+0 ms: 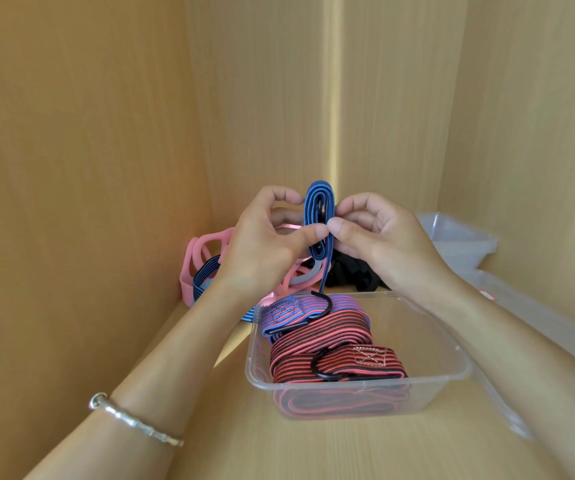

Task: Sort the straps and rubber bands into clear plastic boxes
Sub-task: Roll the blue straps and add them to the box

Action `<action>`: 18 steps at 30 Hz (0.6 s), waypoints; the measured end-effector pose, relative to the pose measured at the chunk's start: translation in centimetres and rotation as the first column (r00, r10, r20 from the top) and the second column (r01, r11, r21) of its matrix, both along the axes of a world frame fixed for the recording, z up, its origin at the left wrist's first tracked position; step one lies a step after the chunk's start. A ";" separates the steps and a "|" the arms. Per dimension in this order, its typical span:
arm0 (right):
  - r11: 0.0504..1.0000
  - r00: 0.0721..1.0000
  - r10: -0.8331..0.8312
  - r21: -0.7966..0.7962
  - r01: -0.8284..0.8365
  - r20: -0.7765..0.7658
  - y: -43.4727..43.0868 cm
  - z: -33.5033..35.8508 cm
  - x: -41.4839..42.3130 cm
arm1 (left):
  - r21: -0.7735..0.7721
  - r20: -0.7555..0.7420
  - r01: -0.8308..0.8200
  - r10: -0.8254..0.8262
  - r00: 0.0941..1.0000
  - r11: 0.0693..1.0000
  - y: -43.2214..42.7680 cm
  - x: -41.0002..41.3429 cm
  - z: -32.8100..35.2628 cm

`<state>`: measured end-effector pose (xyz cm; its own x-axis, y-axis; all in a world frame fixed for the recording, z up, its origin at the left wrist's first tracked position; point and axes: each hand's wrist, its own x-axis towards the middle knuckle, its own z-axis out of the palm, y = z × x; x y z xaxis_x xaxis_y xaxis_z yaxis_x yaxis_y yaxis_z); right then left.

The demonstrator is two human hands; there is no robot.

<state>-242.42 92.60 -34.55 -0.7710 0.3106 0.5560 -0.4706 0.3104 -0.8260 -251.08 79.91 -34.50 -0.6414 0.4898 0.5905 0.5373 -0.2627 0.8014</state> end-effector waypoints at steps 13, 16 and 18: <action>0.979 0.999 0.030 0.203 -0.033 0.019 0.2 0.0 0.1 | 0.120 0.105 0.025 -0.037 0.994 0.993 0.1 0.8 -0.1; 0.976 0.997 0.060 0.208 -0.067 0.043 0.3 0.0 0.2 | 0.080 0.056 0.040 -0.045 0.997 0.996 -0.1 0.7 0.1; 0.970 0.995 0.077 0.225 -0.090 0.064 0.3 0.0 0.3 | 0.089 0.051 0.037 -0.042 0.998 0.995 -0.3 0.8 0.2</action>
